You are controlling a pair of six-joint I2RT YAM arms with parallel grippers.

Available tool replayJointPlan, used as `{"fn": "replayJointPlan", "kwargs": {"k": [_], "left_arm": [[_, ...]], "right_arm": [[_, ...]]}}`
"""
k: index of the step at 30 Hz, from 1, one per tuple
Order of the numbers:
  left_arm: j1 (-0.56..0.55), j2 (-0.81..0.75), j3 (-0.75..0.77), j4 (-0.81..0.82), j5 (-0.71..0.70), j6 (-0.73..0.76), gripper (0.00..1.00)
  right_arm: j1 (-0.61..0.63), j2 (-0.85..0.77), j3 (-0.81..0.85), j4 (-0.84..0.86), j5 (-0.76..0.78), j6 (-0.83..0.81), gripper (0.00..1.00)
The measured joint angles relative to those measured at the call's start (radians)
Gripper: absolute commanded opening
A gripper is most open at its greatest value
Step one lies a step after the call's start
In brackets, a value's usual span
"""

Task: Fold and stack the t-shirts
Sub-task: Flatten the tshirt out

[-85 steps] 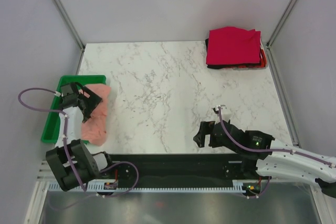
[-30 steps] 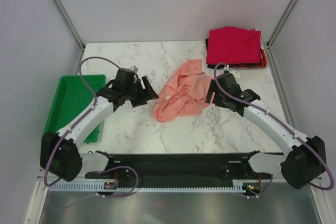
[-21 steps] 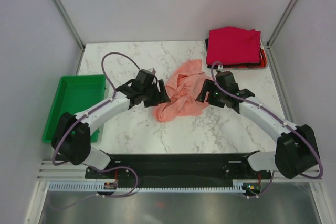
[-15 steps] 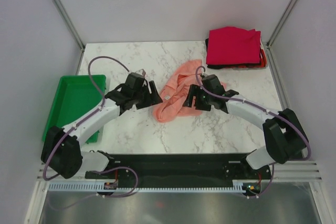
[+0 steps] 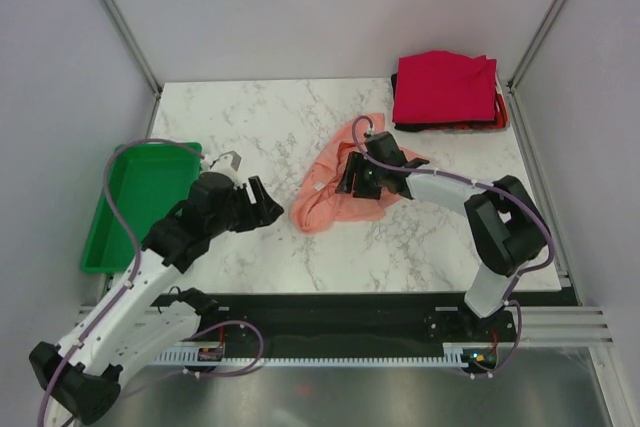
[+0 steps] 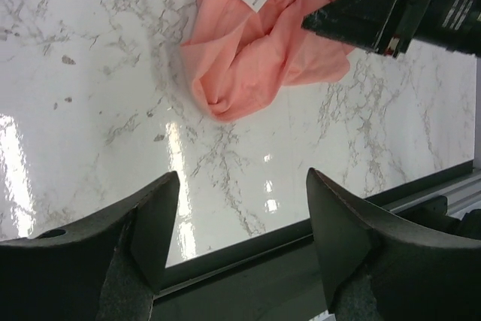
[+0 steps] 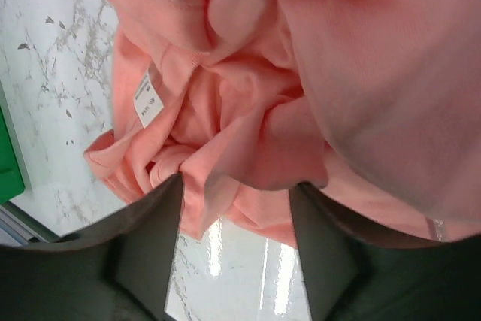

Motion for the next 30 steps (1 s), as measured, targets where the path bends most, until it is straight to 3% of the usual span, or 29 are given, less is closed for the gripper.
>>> {"fn": "replayJointPlan", "kwargs": {"k": [4, 5, 6, 13, 14, 15, 17, 24, 30], "left_arm": [[0.000, -0.120, -0.064, -0.069, -0.002, 0.000, 0.77], [0.000, -0.143, -0.073, -0.085, -0.002, 0.000, 0.76], [0.000, -0.157, -0.077, -0.099, -0.002, 0.000, 0.77], [0.000, -0.187, -0.077, -0.134, 0.000, 0.000, 0.77], [0.000, -0.191, -0.077, -0.138, 0.000, 0.000, 0.77], [0.000, -0.194, -0.077, -0.147, -0.001, 0.000, 0.78], [0.000, -0.208, -0.075, -0.169, -0.002, 0.003, 0.79], [0.000, -0.233, -0.009, -0.222, -0.048, 0.035, 0.81], [0.000, -0.235, -0.008, -0.230, -0.058, 0.042, 0.81]], "right_arm": [[0.016, 0.010, 0.042, 0.000, 0.006, 0.009, 0.24], [0.022, 0.016, 0.055, 0.000, 0.008, 0.007, 0.04], [0.028, 0.024, 0.068, 0.000, 0.011, 0.002, 0.00], [0.071, 0.065, 0.090, -0.023, 0.051, 0.013, 0.00], [0.075, 0.063, 0.088, -0.028, 0.055, 0.013, 0.41], [0.077, 0.061, 0.087, -0.031, 0.059, 0.015, 0.65], [0.088, 0.044, 0.087, -0.056, 0.079, 0.005, 0.93], [0.140, -0.051, 0.133, -0.183, 0.232, -0.044, 0.94], [0.154, -0.010, 0.216, -0.226, 0.301, -0.055, 0.89]]}}
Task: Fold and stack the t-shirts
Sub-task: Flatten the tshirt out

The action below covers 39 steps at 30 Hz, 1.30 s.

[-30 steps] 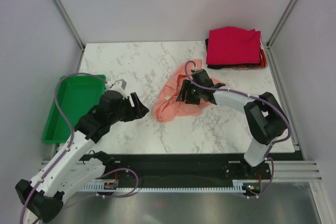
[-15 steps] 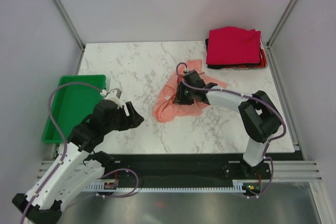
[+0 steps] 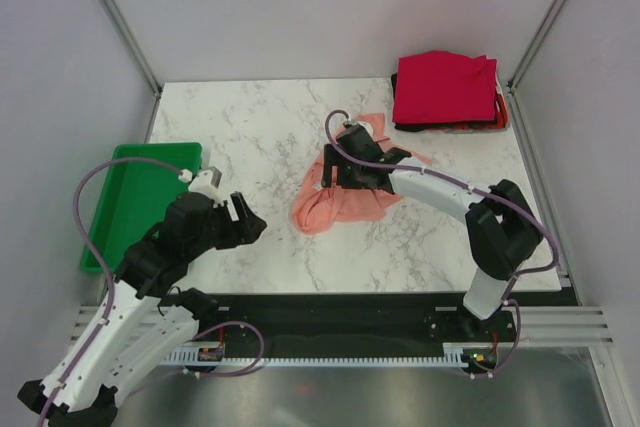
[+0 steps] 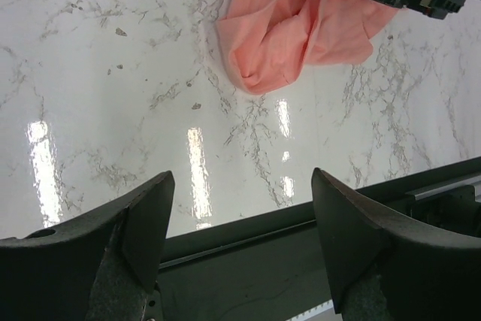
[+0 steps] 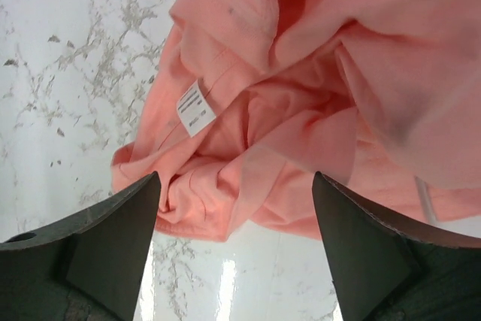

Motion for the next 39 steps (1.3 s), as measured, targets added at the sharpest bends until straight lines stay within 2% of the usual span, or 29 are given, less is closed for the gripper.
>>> {"fn": "replayJointPlan", "kwargs": {"k": [9, 18, 21, 22, 24, 25, 31, 34, 37, 39], "left_arm": [[0.000, -0.039, 0.000, 0.002, -0.005, 0.003, 0.81], [0.000, -0.040, -0.001, 0.004, -0.005, 0.003, 0.80], [0.000, -0.040, -0.001, 0.004, -0.005, 0.003, 0.81], [0.000, -0.040, -0.001, 0.004, -0.005, 0.003, 0.81], [0.000, -0.040, -0.001, 0.004, -0.005, 0.003, 0.80], [0.000, -0.040, -0.002, 0.004, -0.005, 0.003, 0.80], [0.000, -0.040, -0.004, 0.004, -0.005, 0.003, 0.80], [0.000, -0.040, -0.005, 0.004, -0.005, 0.003, 0.80], [0.000, -0.042, -0.005, 0.004, -0.013, 0.003, 0.80], [0.000, -0.055, -0.006, 0.004, -0.021, 0.003, 0.80]], "right_arm": [[0.002, 0.129, 0.118, -0.120, 0.163, -0.031, 0.80], [0.002, 0.183, 0.144, -0.166, 0.224, -0.060, 0.54], [0.002, 0.200, 0.144, -0.166, 0.220, -0.061, 0.39], [0.002, 0.203, 0.144, -0.165, 0.219, -0.062, 0.28], [0.002, 0.204, 0.144, -0.163, 0.213, -0.064, 0.13], [0.002, 0.204, 0.144, -0.162, 0.212, -0.063, 0.01], [0.013, 0.194, 0.155, -0.188, 0.206, -0.056, 0.00], [0.047, 0.181, 0.238, -0.279, 0.217, -0.052, 0.00], [0.133, 0.143, 0.360, -0.350, 0.223, -0.032, 0.00], [0.232, 0.090, 0.421, -0.361, 0.218, -0.003, 0.00]]}}
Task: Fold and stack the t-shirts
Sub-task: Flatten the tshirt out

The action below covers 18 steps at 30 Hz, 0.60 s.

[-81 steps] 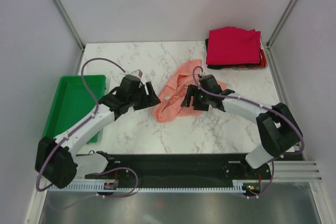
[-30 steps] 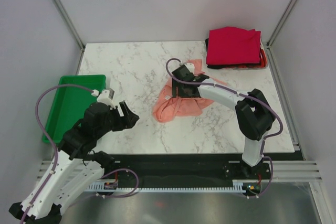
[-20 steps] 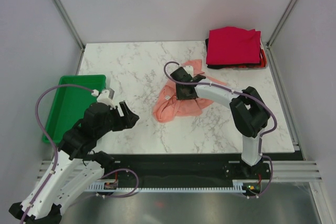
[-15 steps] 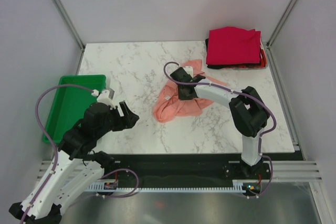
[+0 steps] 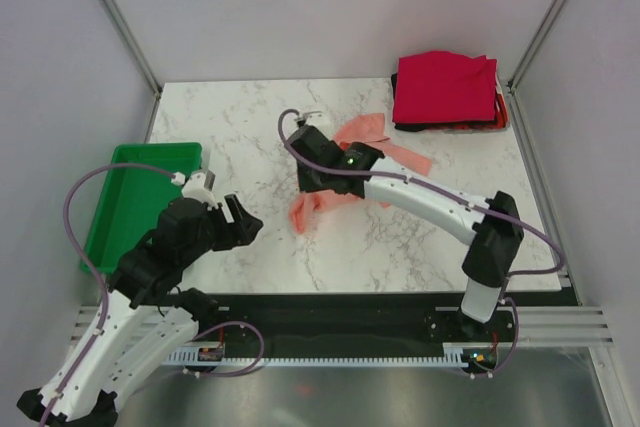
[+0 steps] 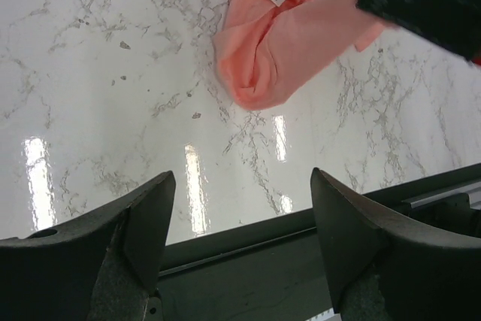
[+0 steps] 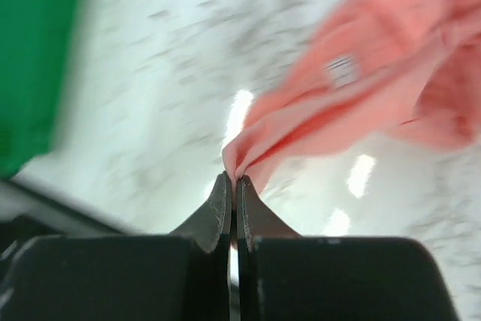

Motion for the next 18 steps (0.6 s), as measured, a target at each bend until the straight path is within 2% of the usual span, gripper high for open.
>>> {"fn": "replayJointPlan", "kwargs": {"k": [4, 6, 9, 12, 16, 18], "left_arm": [[0.000, -0.050, -0.005, 0.000, -0.023, 0.000, 0.80], [0.000, -0.068, -0.005, -0.008, -0.046, 0.003, 0.80], [0.000, -0.072, -0.006, -0.006, -0.051, 0.003, 0.81], [0.000, -0.053, -0.006, -0.008, -0.049, 0.002, 0.80], [-0.001, 0.027, -0.011, -0.005, -0.028, -0.031, 0.80], [-0.005, 0.091, -0.034, 0.013, -0.014, -0.057, 0.80]], "right_arm": [[0.233, -0.100, 0.017, 0.028, -0.057, 0.082, 0.76], [0.315, -0.117, -0.025, 0.039, -0.076, 0.106, 0.98], [0.341, -0.122, -0.144, 0.035, -0.078, 0.140, 0.98], [0.299, -0.151, -0.281, 0.006, -0.053, 0.166, 0.98], [0.140, -0.314, -0.427, -0.012, -0.031, 0.169, 0.98], [0.021, -0.431, -0.486, 0.003, -0.022, 0.154, 0.98]]}}
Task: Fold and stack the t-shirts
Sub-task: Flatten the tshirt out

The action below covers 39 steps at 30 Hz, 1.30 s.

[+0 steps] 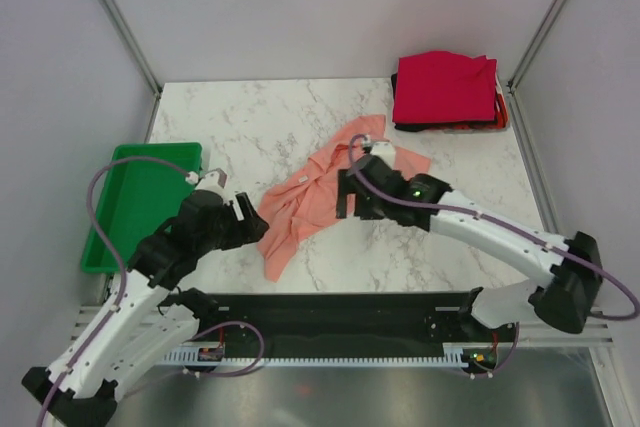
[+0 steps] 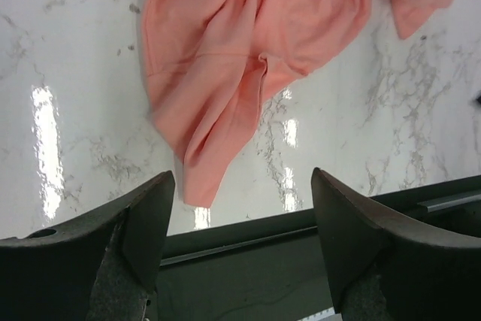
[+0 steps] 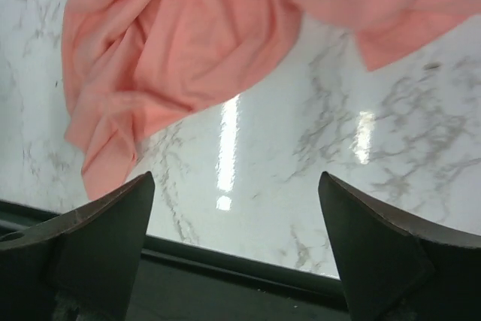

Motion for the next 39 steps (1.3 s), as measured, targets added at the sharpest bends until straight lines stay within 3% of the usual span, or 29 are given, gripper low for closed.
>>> {"fn": "replayJointPlan", "kwargs": {"k": [5, 9, 13, 22, 28, 32, 36, 39], "left_arm": [[-0.029, 0.142, -0.108, 0.042, 0.018, -0.079, 0.80], [-0.048, 0.181, -0.229, 0.095, 0.027, -0.137, 0.77], [-0.051, 0.208, -0.306, 0.152, 0.039, -0.169, 0.76], [-0.052, 0.238, -0.374, 0.279, 0.051, -0.193, 0.75], [-0.052, 0.264, -0.378, 0.334, 0.054, -0.193, 0.70], [-0.052, 0.292, -0.377, 0.366, 0.061, -0.193, 0.59], [-0.052, 0.343, -0.372, 0.409, 0.071, -0.190, 0.48], [-0.052, 0.391, -0.362, 0.436, 0.074, -0.191, 0.30]], "right_arm": [[-0.214, -0.133, -0.122, 0.049, -0.023, -0.063, 0.97], [-0.341, -0.085, -0.242, 0.107, -0.092, -0.122, 0.84], [-0.438, -0.003, -0.304, 0.160, -0.158, -0.168, 0.79], [-0.485, 0.265, -0.240, 0.307, -0.221, -0.236, 0.73], [-0.484, 0.341, -0.174, 0.369, -0.225, -0.262, 0.67], [-0.484, 0.353, -0.169, 0.385, -0.216, -0.270, 0.53], [-0.484, 0.355, -0.179, 0.402, -0.203, -0.266, 0.30], [-0.485, 0.349, -0.199, 0.429, -0.192, -0.262, 0.19]]}}
